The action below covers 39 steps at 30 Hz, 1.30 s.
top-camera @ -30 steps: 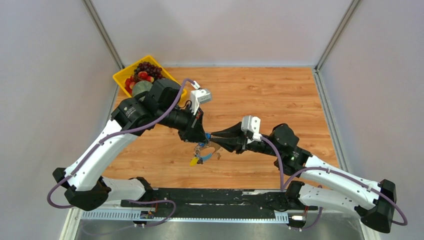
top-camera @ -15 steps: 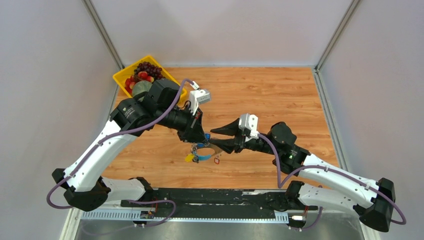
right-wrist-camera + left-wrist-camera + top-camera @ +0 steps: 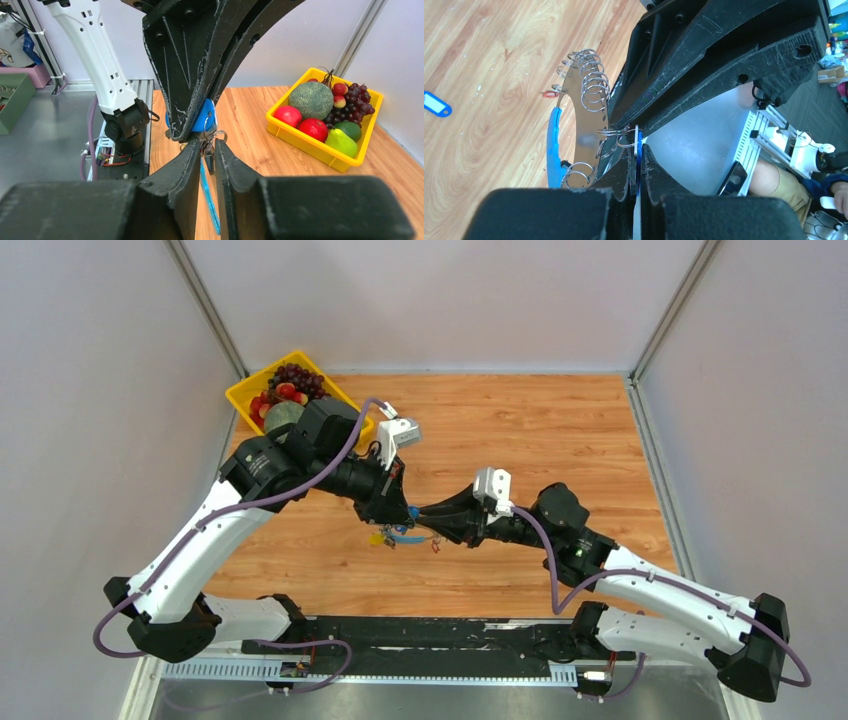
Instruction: Remove the keys from the keyring
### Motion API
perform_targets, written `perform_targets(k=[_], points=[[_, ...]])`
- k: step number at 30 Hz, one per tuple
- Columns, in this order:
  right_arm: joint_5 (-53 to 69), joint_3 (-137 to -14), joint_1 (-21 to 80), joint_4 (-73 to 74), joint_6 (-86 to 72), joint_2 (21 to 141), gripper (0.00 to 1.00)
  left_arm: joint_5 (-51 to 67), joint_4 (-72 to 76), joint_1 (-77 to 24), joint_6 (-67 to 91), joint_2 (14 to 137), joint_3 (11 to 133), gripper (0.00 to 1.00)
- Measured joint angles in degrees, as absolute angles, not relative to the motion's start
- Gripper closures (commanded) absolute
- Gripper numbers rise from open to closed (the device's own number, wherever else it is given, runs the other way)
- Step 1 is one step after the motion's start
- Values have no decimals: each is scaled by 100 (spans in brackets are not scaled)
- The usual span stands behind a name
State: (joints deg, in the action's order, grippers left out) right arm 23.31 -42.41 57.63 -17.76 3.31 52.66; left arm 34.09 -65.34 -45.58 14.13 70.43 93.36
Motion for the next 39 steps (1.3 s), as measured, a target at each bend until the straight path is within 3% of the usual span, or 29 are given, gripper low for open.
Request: perform_targets(k=[8,30,39], points=[[2228,-4241,5763,-1623,379,5199,100,3415,-6436,-4560,1426,7043,9338,100],[2589,-4189,5760,-1343,937,4720,100,3623,-6342,-4259,1787,7105,9314,100],[2801,-3551,5756,-1466,1245,4191,100,4239,-5867,-4241,2108,7120,8479,100]])
